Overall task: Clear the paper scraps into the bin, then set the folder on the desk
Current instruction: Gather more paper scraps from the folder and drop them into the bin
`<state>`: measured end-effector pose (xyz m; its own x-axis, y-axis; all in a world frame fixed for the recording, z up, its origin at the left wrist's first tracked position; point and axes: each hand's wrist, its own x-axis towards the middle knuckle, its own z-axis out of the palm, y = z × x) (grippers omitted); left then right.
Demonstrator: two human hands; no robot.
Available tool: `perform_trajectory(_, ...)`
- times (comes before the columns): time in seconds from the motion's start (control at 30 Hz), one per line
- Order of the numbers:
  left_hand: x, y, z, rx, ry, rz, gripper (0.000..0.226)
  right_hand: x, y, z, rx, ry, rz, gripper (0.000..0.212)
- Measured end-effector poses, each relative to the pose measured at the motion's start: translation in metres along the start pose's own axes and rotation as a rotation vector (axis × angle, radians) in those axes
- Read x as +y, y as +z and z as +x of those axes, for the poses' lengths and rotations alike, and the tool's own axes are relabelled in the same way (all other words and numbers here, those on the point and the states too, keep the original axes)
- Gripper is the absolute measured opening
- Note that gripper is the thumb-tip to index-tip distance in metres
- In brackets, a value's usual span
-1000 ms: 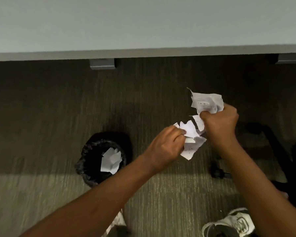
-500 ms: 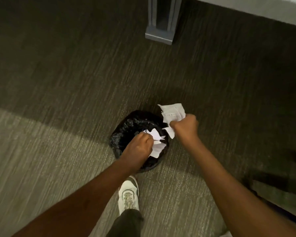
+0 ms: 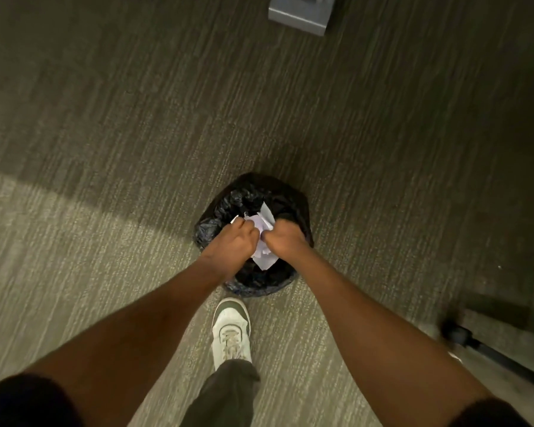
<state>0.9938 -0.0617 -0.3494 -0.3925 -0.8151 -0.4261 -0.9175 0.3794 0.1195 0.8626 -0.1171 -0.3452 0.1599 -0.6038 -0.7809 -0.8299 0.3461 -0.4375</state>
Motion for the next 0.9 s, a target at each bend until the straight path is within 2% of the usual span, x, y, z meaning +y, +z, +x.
perform_trajectory(0.17, 0.004, 0.003, 0.001, -0.151, -0.047, -0.090, 0.035, 0.007, 0.000, -0.001, -0.054, -0.048, 0.014, 0.049)
perform_trajectory(0.27, 0.007, 0.001, 0.002, -0.190, -0.093, -0.151, 0.048, 0.012, -0.007, -0.010, -0.053, -0.102, -0.007, 0.051)
perform_trajectory(0.4, 0.020, -0.020, 0.004, -0.267, -0.118, -0.050, 0.058, 0.024, -0.027, -0.028, -0.023, -0.165, 0.010, 0.043)
perform_trajectory(0.53, 0.050, -0.049, 0.009, -0.223, -0.104, 0.101, 0.062, 0.048, -0.059, -0.051, 0.077, -0.173, 0.102, 0.035)
perform_trajectory(0.7, 0.105, -0.088, 0.038, -0.161, -0.002, 0.164, 0.058, 0.094, -0.115, -0.087, 0.181, -0.176, 0.128, 0.044)
perform_trajectory(0.9, 0.212, -0.134, 0.084, -0.054, 0.082, 0.150, 0.075, 0.170, -0.196, -0.144, 0.409, -0.164, 0.142, 0.042)
